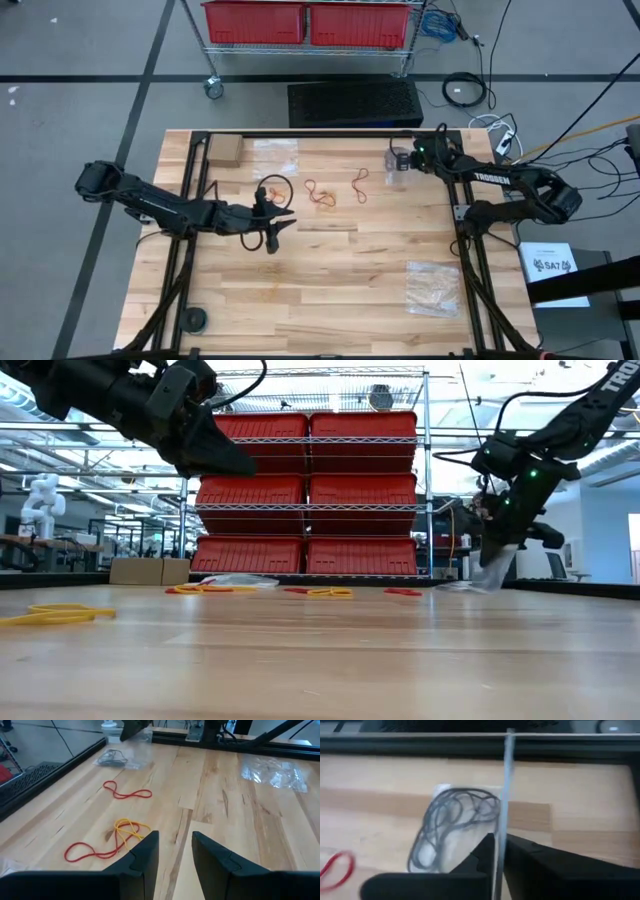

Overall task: Sort rubber bands
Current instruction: Close the top right transparent zip lock bag

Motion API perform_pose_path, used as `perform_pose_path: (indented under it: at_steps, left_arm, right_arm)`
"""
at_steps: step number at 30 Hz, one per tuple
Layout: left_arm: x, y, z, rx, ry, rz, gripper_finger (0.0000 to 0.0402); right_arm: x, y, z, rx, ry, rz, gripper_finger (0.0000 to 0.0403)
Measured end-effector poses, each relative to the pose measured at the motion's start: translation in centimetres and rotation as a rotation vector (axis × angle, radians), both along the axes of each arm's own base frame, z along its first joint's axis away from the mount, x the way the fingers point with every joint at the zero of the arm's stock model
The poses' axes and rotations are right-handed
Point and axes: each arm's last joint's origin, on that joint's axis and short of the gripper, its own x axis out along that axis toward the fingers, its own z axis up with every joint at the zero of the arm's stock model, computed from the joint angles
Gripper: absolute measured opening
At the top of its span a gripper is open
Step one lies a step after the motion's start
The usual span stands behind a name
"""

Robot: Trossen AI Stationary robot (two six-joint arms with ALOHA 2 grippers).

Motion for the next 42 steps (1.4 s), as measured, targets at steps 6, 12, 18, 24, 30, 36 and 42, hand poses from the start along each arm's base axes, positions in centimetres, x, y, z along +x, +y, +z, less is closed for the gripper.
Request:
perform_pose_path:
  at_steps: [6,12,18,24,30,36,42]
  left_arm:
    - [-0.1,0.1,-0.2,0.004,0.019,0.006,0.0121]
    - [-0.2,0.1,-0.5,0.009,0.049,0.024,0.0121]
    - [-0.4,0.2,-0.8,0.017,0.088,0.056,0.0121]
    - [-0.4,0.3,-0.8,0.037,0.089,0.062,0.0121]
    - [-0.4,0.3,-0.8,0.044,0.09,0.06,0.0121]
    - [-0.4,0.3,-0.8,0.045,0.09,0.061,0.0121]
    - [-0.4,0.3,-0.8,0.046,0.09,0.065,0.0121]
  right_arm:
    - [0.3,-0.3,0.7,-0.021,0.015,0.045,0.0118]
    - [0.9,-1.1,2.7,-0.044,0.04,0.045,0.0219]
    - [1.7,-1.1,5.5,-0.035,0.144,0.09,0.0226]
    - [2.9,-0.6,4.5,-0.005,0.196,0.172,0.0094]
    - [4.2,-0.6,0.7,0.131,0.207,0.255,0.0014]
    - [4.6,-0.8,-2.2,0.222,0.292,0.257,0.0002]
    - [3.3,-1.3,-2.3,0.245,0.367,0.137,0.0001]
